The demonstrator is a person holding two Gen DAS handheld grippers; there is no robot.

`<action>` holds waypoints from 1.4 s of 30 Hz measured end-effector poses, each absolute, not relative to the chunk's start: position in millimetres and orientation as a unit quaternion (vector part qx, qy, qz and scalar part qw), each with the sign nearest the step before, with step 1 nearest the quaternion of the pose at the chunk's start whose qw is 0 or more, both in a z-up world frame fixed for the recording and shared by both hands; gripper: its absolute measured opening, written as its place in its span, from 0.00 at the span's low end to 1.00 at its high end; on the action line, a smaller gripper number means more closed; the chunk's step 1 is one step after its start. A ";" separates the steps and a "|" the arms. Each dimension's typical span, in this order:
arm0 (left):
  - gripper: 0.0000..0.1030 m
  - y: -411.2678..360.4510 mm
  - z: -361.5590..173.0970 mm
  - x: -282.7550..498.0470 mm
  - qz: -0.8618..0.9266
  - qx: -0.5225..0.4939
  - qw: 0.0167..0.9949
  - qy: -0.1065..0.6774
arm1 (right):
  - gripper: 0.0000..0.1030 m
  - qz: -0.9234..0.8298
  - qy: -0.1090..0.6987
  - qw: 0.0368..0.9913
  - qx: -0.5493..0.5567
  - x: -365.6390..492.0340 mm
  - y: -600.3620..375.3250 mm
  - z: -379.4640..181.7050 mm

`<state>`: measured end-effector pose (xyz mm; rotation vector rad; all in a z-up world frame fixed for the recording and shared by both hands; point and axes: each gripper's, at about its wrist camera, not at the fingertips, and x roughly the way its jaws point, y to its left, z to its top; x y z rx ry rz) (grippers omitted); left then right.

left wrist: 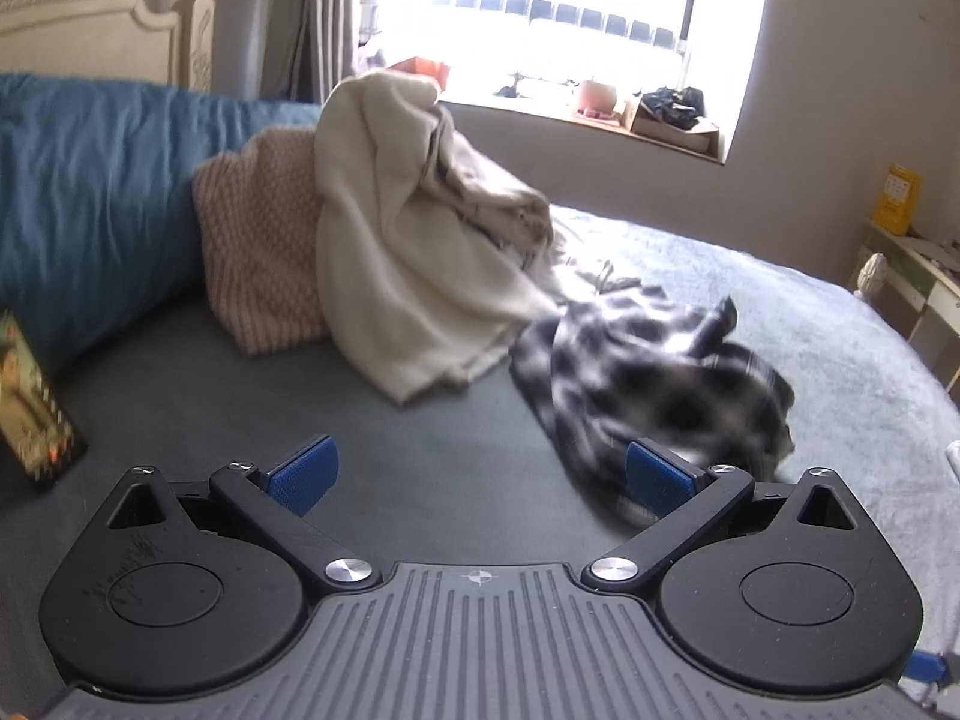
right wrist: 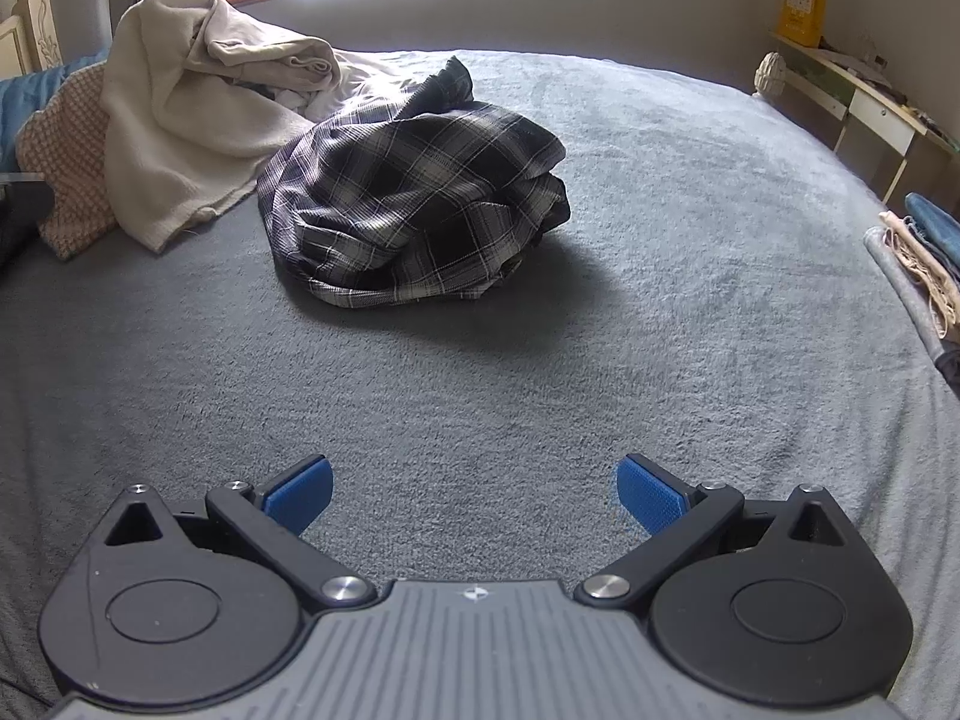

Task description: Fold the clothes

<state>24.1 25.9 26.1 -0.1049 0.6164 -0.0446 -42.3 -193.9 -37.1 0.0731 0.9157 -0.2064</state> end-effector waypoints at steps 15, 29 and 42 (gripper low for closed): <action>1.00 10.2 -19.5 65.8 -0.001 -0.018 0.950 0.311 | 1.00 -0.050 0.359 0.931 0.049 -33.3 -214.0 -45.9; 1.00 50.9 -34.3 95.6 0.069 -0.054 0.947 0.310 | 1.00 -0.049 0.339 0.937 0.070 -22.9 -234.4 -80.8; 1.00 14.7 -62.4 99.4 -0.013 -0.035 0.943 0.331 | 1.00 -0.056 0.315 0.945 0.066 -10.7 -251.0 -57.5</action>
